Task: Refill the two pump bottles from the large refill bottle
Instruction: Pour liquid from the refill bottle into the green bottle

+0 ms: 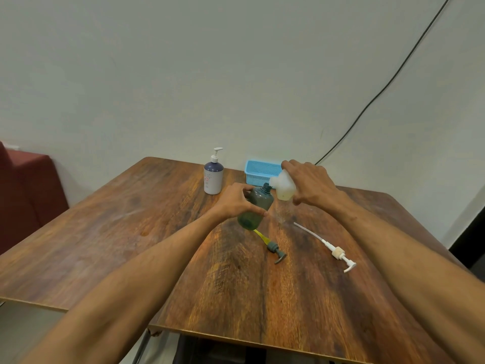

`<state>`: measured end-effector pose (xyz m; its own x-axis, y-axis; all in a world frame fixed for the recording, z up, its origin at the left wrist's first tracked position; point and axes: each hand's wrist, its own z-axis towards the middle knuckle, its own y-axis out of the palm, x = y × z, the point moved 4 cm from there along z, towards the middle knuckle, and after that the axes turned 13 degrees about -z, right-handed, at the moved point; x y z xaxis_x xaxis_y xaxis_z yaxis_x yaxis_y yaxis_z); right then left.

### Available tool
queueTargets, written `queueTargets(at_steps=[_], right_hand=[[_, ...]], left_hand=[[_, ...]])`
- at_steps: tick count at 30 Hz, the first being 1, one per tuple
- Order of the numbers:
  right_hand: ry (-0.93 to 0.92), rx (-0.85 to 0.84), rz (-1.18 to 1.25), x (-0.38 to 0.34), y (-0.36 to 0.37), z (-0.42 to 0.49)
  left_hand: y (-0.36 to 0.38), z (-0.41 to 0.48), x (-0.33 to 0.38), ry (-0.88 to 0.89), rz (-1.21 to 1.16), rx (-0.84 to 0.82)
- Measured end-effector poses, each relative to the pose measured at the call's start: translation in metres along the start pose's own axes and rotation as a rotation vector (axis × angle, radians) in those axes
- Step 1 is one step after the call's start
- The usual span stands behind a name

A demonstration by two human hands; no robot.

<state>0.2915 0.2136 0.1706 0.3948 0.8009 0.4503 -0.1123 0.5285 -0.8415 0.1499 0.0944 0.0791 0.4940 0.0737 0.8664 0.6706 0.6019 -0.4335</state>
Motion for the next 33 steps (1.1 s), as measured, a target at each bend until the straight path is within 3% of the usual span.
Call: queueTargets(at_steps=[33], right_hand=[[-0.007,-0.008,-0.012,-0.0028,-0.0103,-0.0003]], left_hand=[[-0.0021,0.0018,-0.0022,-0.014,0.002,0.011]])
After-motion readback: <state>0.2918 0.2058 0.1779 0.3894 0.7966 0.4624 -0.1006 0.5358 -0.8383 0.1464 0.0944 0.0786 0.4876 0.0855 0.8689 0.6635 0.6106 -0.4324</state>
